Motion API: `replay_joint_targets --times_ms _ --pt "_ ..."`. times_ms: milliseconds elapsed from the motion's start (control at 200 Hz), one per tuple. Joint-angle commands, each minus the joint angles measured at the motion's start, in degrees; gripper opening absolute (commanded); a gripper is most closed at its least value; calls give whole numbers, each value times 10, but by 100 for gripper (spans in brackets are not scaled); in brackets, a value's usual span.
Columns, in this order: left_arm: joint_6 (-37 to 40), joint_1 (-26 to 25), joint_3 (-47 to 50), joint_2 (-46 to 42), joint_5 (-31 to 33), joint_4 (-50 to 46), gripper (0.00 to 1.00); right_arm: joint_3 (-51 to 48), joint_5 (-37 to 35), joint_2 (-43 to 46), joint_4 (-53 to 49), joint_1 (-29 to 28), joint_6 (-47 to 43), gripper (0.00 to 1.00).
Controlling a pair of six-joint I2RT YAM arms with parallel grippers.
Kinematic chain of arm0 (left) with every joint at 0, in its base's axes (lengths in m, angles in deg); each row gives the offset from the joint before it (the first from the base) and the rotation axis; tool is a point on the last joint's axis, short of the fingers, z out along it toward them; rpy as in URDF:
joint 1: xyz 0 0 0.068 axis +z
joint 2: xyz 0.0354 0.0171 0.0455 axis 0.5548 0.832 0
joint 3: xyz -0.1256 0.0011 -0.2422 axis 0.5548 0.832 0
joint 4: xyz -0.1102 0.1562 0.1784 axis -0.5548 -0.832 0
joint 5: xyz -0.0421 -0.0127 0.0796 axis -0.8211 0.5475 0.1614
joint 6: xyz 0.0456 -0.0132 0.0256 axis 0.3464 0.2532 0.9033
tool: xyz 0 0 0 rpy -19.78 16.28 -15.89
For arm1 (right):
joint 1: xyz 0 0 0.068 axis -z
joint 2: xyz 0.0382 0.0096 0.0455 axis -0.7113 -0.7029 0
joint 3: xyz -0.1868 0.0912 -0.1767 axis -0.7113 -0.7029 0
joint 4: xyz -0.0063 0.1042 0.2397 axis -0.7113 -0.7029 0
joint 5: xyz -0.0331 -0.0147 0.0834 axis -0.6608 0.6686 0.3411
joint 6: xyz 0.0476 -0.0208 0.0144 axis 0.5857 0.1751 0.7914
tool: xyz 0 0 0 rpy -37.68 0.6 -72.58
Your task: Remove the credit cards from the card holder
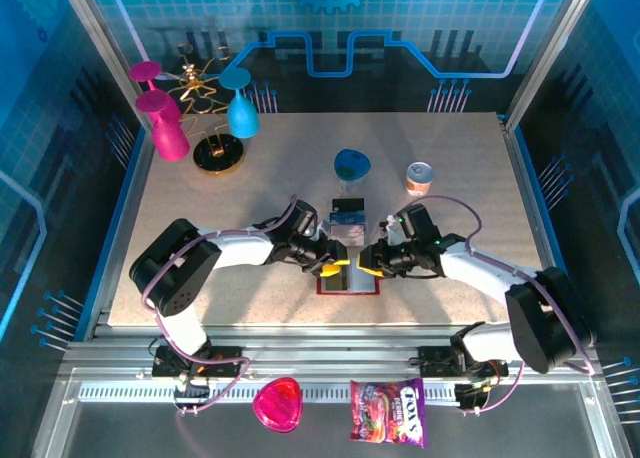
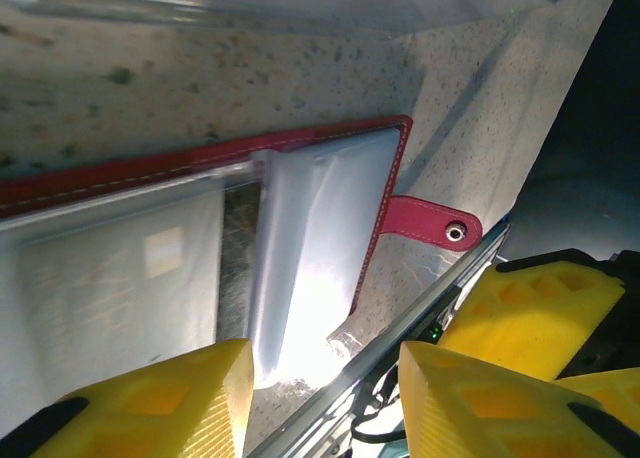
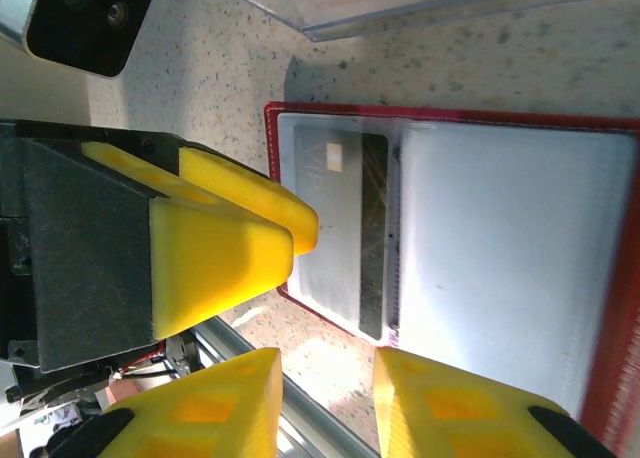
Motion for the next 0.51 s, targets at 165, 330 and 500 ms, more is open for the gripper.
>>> replay_joint_targets --times_ms 165,330,500 --pt "47 19 31 -50 34 -51 36 38 -4 -66 39 -47 23 29" --pt "52 23 49 -57 40 -55 28 49 -2 -101 53 -63 29 28" --pt "51 24 63 -54 42 -45 23 59 1 -128 59 -72 31 27"
